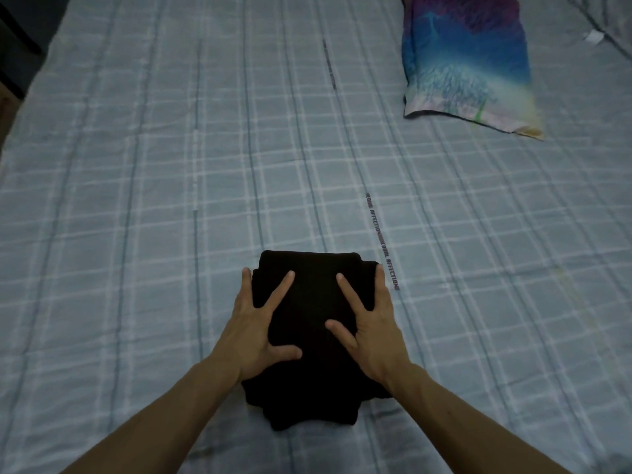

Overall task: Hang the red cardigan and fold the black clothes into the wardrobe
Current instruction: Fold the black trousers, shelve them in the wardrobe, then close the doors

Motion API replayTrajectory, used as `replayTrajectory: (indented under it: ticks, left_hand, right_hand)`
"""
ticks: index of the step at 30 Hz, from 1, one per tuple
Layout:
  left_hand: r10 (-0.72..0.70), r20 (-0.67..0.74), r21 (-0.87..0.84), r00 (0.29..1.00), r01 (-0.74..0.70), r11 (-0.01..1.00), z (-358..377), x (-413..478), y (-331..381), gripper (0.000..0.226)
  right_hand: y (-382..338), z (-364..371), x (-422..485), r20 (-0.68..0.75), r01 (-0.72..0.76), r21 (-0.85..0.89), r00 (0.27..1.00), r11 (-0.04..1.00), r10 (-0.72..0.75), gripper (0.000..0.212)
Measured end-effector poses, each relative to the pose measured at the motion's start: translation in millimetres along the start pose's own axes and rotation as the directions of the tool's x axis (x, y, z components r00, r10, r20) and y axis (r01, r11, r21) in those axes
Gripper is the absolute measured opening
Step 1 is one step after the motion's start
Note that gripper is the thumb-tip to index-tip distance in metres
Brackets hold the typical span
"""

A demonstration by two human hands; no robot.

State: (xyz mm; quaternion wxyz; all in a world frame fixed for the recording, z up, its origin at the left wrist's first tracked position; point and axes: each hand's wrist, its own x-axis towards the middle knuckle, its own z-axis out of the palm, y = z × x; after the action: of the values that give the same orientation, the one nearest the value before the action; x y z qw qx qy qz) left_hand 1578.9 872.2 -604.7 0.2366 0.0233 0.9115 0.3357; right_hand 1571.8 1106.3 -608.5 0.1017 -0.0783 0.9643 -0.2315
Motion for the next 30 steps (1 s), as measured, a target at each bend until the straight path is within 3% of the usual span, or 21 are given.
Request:
replayTrajectory:
  ticks: [5, 9, 16, 30]
  left_hand:
    - [-0.082, 0.109, -0.204, 0.991, 0.103, 0.973, 3.3, -0.5, 1.1, 0.128]
    - [-0.006, 0.091, -0.297, 0.996, 0.033, 0.954, -0.1, 3.3, -3.5, 0.125]
    - [0.020, 0.065, -0.350, 0.998, 0.004, 0.937, 0.1, 3.6, 0.7, 0.121]
    - [0.017, -0.097, -0.476, 0.995, -0.061, 0.877, 3.3, -33.7, 12.8, 0.117]
  right_hand:
    - [4.9, 1.5, -0.9, 0.035, -0.013, 0.098, 0.999, 0.995, 0.010, 0.077]
    - [6.9, -4.4, 2.0, 0.100, -0.029, 0.178, 0.995, 0.984, 0.011, 0.078]
    - [25.8, -11.7, 6.2, 0.175, -0.041, 0.491, 0.983, 0.870, -0.053, 0.086]
    - [2.8, -25.4, -18.4, 0.057, 0.018, 0.531, 0.997, 0.847, -0.057, 0.081]
